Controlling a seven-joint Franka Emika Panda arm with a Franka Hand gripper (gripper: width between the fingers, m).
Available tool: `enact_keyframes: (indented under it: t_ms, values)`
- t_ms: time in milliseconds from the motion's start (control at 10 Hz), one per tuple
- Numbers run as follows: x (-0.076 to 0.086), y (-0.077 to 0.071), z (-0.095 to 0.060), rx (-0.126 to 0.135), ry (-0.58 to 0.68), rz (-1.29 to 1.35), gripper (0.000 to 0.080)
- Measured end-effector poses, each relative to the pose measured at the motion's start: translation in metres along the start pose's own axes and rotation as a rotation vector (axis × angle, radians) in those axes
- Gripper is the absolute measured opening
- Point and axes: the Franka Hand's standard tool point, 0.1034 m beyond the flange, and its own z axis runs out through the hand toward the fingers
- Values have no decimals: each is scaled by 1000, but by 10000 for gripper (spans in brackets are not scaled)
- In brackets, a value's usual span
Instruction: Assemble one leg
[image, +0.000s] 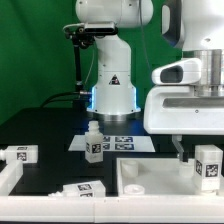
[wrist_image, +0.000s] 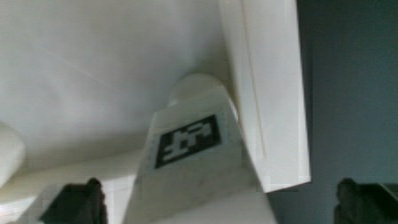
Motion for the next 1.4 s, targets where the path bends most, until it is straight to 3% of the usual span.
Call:
enact_keyframes:
  t_ms: [200,300,400,600,800,1100,1300,1400]
  values:
    - [0,0,0,2,-1,93,419]
    - [0,0,0,2,-2,163,419]
    - [0,2,1,0,-2,228,289]
    - [1,6,2,8,-2,438,289]
    - [-2,8,2,-10,-48,693,289]
    - [1,10,2,22,-97,1165,289]
    - [1,10,2,24,-95,1169,289]
    - [3,10,1,29,-78,1067,385]
